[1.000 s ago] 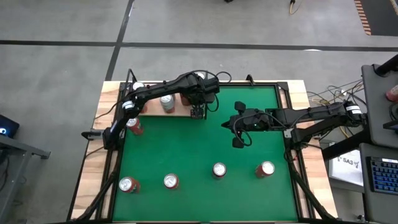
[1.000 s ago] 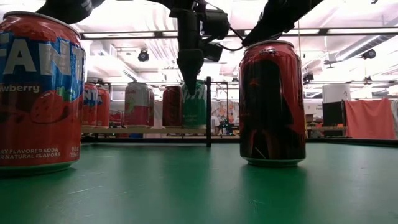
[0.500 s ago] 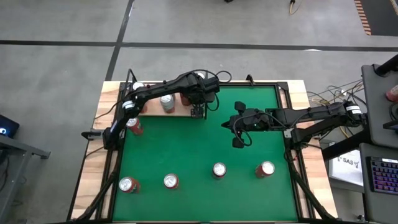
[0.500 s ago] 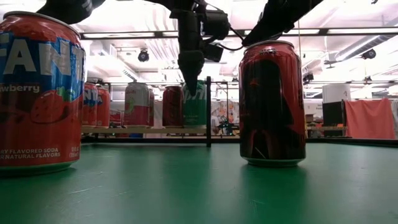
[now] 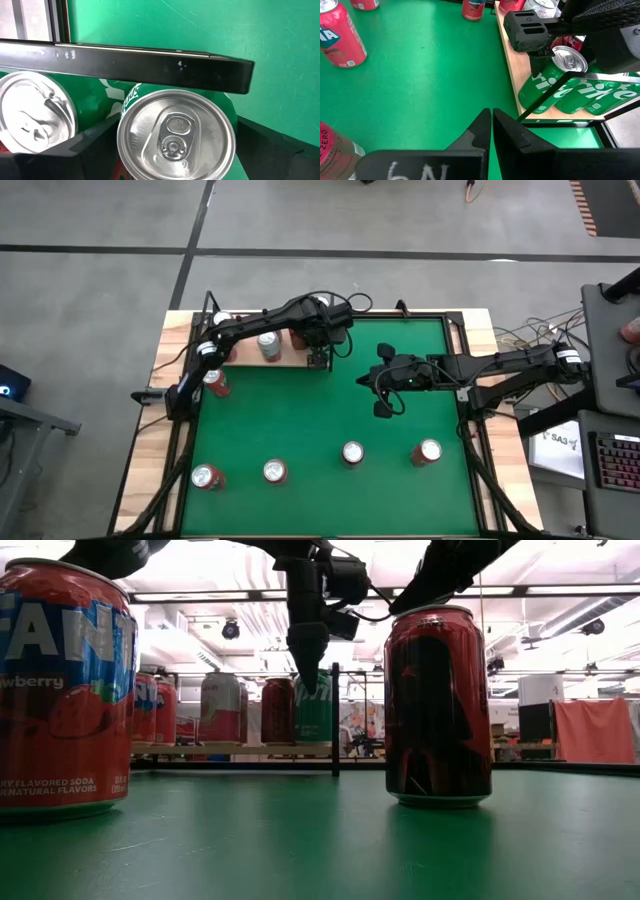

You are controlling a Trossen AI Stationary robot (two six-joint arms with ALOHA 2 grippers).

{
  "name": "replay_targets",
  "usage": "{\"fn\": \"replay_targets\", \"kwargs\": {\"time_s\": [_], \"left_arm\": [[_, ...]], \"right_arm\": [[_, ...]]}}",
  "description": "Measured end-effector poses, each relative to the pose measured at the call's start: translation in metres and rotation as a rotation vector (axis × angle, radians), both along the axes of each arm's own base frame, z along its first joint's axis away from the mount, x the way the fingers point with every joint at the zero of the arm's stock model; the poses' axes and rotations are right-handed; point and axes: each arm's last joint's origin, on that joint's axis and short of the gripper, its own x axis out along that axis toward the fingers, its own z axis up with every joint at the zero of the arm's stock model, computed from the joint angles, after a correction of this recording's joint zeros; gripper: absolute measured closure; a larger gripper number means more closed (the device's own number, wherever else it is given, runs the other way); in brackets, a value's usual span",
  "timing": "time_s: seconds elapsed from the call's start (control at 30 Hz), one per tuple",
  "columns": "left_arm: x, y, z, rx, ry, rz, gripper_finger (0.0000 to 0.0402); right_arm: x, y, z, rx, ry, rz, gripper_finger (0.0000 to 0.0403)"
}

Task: Place canned beverage on shelf
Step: Put the green soda can on the shelf aligned with the other green soda can

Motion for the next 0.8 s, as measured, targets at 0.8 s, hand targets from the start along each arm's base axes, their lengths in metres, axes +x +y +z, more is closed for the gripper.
{"fn": "replay_targets", "kwargs": {"time_s": [0.8], "left_arm": [[-0.0013,0.0038,0.0091,0.005,-0.019,0.006,0.0073]], "right_arm": [[-0.0001,-0.0001,-0.0007,0.005,0.001,-0.004,0.0394]]}}
